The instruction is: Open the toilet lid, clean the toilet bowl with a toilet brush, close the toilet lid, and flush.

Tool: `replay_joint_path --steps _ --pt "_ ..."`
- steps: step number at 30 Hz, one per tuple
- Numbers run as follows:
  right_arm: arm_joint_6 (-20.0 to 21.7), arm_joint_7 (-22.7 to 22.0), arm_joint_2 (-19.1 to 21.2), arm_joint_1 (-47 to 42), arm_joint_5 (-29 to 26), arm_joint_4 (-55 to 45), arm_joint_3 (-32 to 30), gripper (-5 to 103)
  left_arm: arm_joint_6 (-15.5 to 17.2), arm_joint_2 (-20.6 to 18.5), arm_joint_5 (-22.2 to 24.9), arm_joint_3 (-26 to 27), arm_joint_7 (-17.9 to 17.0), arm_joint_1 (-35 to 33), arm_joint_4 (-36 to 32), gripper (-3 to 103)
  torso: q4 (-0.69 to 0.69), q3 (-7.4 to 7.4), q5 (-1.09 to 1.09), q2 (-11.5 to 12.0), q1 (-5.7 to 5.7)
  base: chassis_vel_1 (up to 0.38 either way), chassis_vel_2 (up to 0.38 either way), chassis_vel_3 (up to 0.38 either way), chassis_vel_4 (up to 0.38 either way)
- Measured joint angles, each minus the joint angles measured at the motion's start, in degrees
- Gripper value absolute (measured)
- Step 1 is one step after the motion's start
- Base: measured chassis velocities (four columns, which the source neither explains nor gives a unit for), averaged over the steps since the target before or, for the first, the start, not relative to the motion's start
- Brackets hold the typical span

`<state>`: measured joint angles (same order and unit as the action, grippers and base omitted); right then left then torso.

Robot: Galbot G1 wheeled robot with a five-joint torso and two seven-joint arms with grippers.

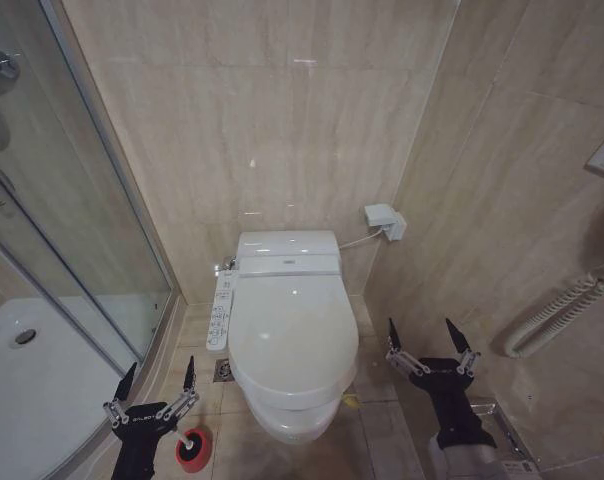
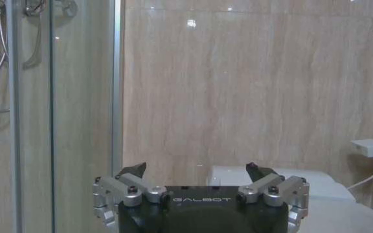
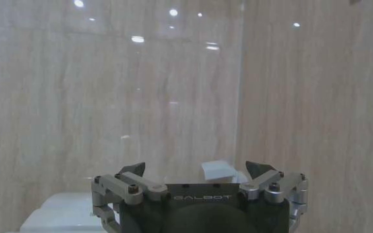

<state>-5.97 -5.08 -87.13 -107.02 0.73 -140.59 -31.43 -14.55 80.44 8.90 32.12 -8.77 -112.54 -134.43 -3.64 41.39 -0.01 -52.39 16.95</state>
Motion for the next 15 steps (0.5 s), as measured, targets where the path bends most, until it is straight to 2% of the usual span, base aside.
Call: replay_joint_path --steps 4,7,8,12,15 --pt "0.3 3.0 1.5 1.4 -4.1 1.0 -2.8 100 0.0 0.0 0.0 0.0 0.0 0.0 0.0 100 0.0 0.0 0.0 0.0 0.0 0.0 0.0 0.0 0.0" --pt "1.3 7.5 4.0 5.1 -10.5 3.5 -9.1 100 0.0 0.0 0.0 0.0 0.0 0.0 0.0 100 0.01 0.0 0.01 0.0 0.0 0.0 0.0 0.0 0.0" --pt "1.3 7.5 4.0 5.1 -10.5 3.5 -9.1 100 0.0 0.0 0.0 0.0 0.0 0.0 0.0 100 0.01 0.0 0.01 0.0 0.0 0.0 0.0 0.0 0.0" --pt "2.5 13.1 5.0 6.7 -16.2 5.0 -15.9 100 0.0 0.0 0.0 0.0 0.0 0.0 0.0 100 0.0 0.0 0.02 0.0 0.01 0.0 0.0 0.0 0.0" --pt "2.9 13.6 4.8 6.3 -16.9 4.9 -16.2 100 0.0 0.0 0.0 0.0 0.0 0.0 0.0 100 0.0 0.0 0.02 0.0 0.0 0.0 0.0 0.0 0.0"
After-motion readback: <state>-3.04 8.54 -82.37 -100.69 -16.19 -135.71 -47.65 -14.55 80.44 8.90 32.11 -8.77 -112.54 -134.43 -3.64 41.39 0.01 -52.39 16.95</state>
